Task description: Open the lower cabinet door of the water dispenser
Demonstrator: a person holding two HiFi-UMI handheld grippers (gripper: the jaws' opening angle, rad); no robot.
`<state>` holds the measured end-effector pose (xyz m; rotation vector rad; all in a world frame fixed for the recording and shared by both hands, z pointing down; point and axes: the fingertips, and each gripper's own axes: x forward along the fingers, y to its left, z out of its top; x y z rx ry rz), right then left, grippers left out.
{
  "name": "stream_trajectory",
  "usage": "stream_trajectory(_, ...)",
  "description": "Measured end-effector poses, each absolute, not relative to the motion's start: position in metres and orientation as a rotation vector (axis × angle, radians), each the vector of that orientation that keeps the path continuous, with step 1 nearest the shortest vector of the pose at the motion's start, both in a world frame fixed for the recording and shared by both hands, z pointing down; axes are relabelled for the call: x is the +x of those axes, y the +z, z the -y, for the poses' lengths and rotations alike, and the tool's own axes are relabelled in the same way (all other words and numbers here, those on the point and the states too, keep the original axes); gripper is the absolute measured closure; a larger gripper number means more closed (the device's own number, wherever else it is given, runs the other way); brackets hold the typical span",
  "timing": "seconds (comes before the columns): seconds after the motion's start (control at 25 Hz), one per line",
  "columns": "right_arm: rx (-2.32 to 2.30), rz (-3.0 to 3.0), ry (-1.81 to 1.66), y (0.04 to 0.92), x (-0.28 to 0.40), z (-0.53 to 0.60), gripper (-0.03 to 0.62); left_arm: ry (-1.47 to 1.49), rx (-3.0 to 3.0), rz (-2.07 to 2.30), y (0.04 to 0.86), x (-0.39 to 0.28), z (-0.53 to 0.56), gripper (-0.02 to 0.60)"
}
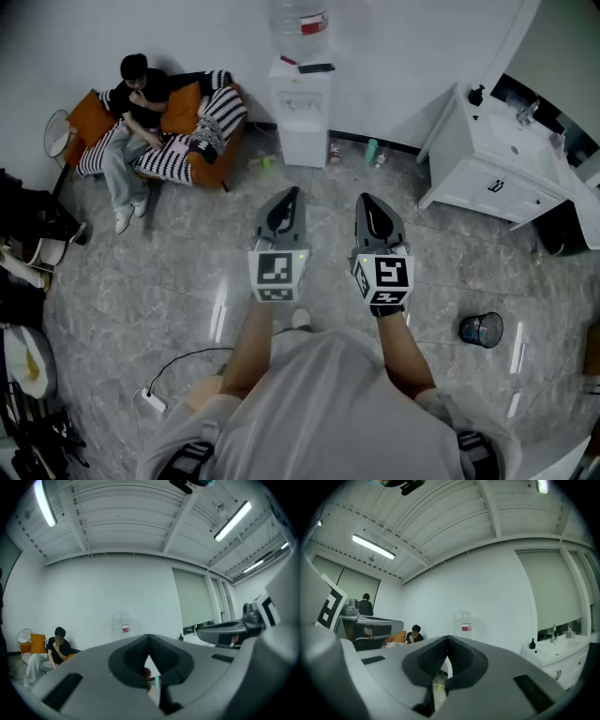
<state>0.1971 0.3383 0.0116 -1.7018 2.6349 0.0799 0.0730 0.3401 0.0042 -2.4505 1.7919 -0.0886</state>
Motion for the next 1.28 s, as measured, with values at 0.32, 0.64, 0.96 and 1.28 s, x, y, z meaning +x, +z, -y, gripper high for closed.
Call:
stream_trajectory(0.32,-1.776,-2.521,-0.037,0.019,0.171,-0.314,0.583,-0.05,-2.459,-1.865,0.016,0.016,-0.322,0.571)
stream_trajectory(0.64,-1.737,-2.61,-0.061,0.045,0.12,-0.31,0.583,-0.027,-2.542,-1.896,0.046,-0.011,-0.309,0.571)
stream_trajectory(0.96,-1.74,-2.615,-0.121,0.064,0.112,-0.27,0.582,-0.039,-2.585,-1.885,0.066,-0.014,-0.27,0.571)
stream_trajectory(1.28,-1.766,-2.6,-0.192,0.077,0.119,-0.172,0.582,-0.066,-2.605,-1.914,0.079,-0.022,-0.181,0.571)
